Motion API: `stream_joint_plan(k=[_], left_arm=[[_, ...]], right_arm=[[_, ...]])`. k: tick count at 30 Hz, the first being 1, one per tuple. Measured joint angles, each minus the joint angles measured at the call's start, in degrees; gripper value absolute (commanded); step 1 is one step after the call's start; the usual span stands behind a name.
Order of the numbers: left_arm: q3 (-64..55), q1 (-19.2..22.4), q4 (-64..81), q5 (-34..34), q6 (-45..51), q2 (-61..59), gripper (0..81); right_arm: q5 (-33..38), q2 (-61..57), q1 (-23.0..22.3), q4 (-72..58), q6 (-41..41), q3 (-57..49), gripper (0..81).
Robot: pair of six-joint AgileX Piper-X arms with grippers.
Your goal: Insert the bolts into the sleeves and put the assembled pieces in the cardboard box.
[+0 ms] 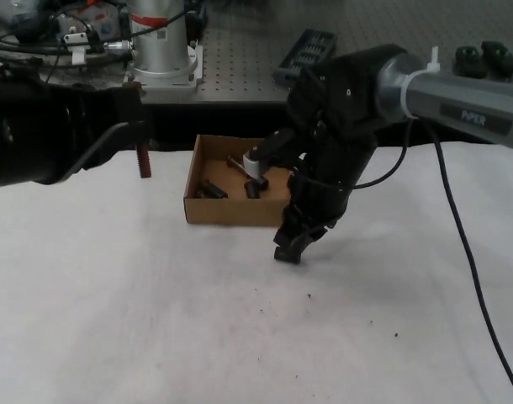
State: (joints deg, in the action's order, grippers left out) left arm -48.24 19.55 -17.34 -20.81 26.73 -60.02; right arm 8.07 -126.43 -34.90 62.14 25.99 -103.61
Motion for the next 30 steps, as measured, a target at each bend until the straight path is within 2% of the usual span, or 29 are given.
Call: stream_joint_plan(k=[7, 18, 30], left_arm=[[0.0, 0.0, 0.0, -0.1, 0.3, 0.0, 0.6], [0.0, 0.0, 0.0, -0.2, 0.3, 0.0, 0.6], [0.0, 0.0, 0.0, -0.4, 0.3, 0.0, 0.6]], right_arm=[[-2.9, -2.8, -0.2, 1.1, 4.9, -0.2, 25.3], [-3.5, -3.6, -3.4, 0.2, 6.6, -0.3, 25.3], [-4.4, -3.6, -3.5, -0.9, 8.4, -0.3, 25.9]])
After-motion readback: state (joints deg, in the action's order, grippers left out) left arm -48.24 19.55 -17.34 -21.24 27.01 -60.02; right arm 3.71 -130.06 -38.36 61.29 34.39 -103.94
